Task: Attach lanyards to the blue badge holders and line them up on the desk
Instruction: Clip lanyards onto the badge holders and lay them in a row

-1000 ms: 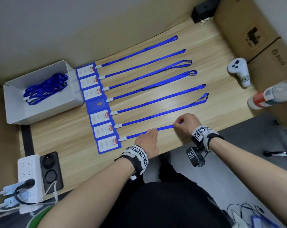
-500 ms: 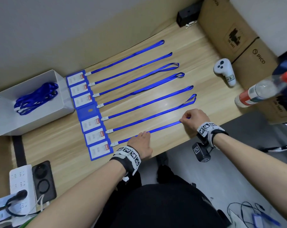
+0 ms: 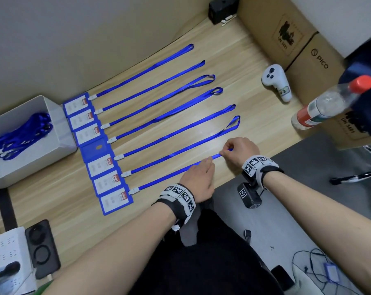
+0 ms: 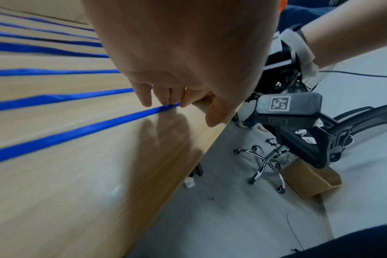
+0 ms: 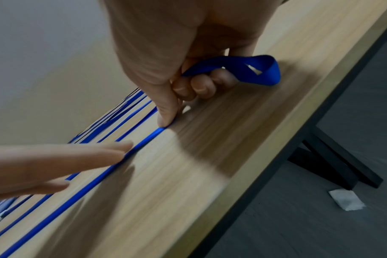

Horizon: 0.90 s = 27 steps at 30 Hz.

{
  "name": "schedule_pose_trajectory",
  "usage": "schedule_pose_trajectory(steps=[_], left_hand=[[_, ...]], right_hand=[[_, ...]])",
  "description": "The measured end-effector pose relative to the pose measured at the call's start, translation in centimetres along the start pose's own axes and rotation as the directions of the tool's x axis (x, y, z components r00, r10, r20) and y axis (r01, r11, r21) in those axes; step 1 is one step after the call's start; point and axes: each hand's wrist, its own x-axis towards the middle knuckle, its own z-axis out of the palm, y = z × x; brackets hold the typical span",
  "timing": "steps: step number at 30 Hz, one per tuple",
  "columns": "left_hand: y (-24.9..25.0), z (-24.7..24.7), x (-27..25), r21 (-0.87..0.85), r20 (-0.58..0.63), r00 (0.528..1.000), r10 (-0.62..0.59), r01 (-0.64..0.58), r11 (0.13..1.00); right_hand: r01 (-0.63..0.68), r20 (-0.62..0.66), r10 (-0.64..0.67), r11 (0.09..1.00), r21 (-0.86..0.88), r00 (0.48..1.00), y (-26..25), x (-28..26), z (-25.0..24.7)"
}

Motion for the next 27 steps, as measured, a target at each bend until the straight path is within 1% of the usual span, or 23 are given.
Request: schedule_pose_trajectory(steps=[2,6,10,14,19,25,27], left_hand=[[0.4,0.3,0.5,0.011,0.007,1.000,-0.029,0.029,1.000],[0.9,-0.6,0.6,-0.029,0.028,0.996,-0.080,0.081,0.996],[1.4,-2.0,0.7,-0.043,0.031,0.992,-0.119,0.120,0.992],[1.2,-2.0,0.9,-0.055,0.073,0.990,-0.123,0.127,0.990],[1.2,-2.2,0.8,-0.089,0.091,0.988,-0.127,0.135,0.987],[0.1,-2.1,1.0,-0.202,0.127,0.981,-0.146,0.170,0.965],[-0.1,-2.1,0.8,-0.280,0.088,0.987,-0.136,0.155,0.947]], right_hand=[[0.008,0.011,-0.008,1.000,-0.004,1.000,-0.1,0.2,-0.1],[0.026,0.035,-0.027,0.999,0.023,0.999,0.1,0.4,-0.8],[-0.006,0.032,0.005,1.000,0.024,0.999,2.0,0.5,-2.5],[-0.024,-0.017,0.025,0.998,0.058,1.000,4.3,0.7,-3.7],[-0.039,-0.100,0.052,0.991,0.130,0.994,5.3,0.8,-3.9],[-0.082,-0.146,0.100,0.989,0.121,0.984,5.3,0.7,-4.0],[-0.096,-0.161,0.119,0.984,0.148,0.980,5.3,0.4,-4.0]])
